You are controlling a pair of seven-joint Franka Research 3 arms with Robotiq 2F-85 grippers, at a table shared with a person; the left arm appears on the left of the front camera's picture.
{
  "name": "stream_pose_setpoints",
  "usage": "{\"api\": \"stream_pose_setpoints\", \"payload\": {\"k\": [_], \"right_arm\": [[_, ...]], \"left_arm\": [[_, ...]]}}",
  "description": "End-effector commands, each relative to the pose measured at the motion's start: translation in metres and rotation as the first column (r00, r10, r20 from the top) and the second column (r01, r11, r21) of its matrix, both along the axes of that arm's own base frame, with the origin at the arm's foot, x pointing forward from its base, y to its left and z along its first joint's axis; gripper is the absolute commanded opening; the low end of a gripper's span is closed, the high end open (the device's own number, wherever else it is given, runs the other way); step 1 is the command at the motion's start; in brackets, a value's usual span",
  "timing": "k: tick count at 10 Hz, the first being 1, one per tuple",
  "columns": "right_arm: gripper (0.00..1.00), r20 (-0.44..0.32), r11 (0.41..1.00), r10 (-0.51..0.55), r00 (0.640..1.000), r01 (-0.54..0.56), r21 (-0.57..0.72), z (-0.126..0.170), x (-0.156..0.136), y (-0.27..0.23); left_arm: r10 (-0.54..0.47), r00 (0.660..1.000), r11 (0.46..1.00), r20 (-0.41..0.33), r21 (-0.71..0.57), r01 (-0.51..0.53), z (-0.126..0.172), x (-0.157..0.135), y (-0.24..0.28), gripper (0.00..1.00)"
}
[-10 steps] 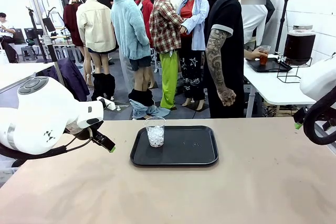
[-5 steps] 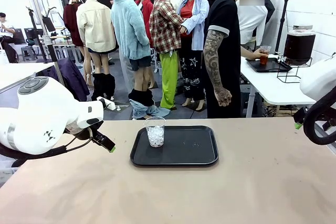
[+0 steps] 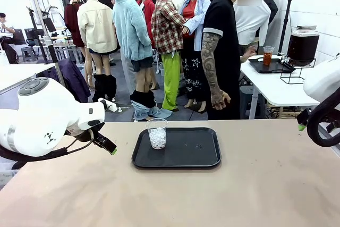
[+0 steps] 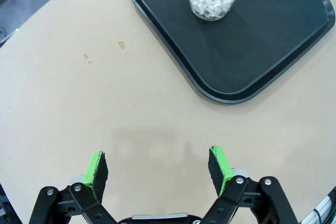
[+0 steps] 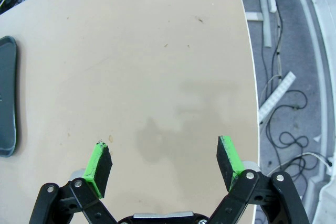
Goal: Pour the drink into the iced cup.
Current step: Pick up the iced cup indicated by the human and present it to them.
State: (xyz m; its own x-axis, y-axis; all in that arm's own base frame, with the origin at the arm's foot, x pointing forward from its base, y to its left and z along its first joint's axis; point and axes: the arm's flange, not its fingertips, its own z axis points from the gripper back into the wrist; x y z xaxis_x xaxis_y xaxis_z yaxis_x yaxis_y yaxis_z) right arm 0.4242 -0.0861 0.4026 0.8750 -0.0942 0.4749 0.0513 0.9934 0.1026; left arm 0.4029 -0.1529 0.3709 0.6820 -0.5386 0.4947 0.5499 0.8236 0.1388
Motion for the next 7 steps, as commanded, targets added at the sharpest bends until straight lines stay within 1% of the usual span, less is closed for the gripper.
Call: {"api": "stream_pose_setpoints", "payload": {"k": [1,7], "right_arm": [[1.0,0.003,1.0,-0.002,1.0,0.002,-0.01,-0.0003,0.0009,-0.0013],[1.0,0.003,1.0,-0.002,1.0,0.002,-0.01,-0.0003,0.0009,-0.0013]], "left_arm": [[0.003,1.0,1.0,0.0,-0.003,-0.003,0.0004,0.0,0.002,1.0],[0.003,1.0,1.0,0.0,-0.003,-0.003,0.0004,0.0,0.002,1.0]]}}
